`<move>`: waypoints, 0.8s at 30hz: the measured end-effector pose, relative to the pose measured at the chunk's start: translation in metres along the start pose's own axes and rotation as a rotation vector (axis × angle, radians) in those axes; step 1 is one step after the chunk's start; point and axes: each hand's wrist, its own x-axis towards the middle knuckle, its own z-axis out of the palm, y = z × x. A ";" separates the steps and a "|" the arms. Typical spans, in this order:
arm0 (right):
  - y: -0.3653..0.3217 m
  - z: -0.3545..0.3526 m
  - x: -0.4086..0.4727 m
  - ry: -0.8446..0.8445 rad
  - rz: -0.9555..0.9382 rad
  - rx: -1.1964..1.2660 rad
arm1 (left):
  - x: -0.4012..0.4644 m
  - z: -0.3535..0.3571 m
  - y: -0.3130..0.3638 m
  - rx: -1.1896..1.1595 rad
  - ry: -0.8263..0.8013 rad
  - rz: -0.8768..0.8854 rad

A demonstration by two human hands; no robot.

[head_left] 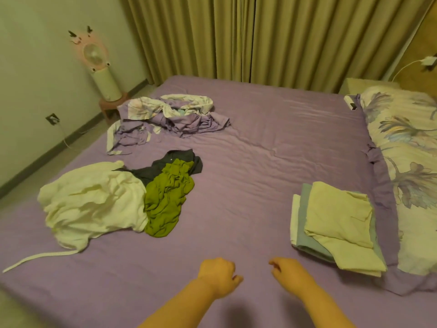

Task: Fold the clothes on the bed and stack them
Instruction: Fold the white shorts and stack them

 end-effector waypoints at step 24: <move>-0.514 0.099 -0.032 0.061 -0.409 -0.079 | -0.271 0.016 -0.421 -0.302 0.464 -0.416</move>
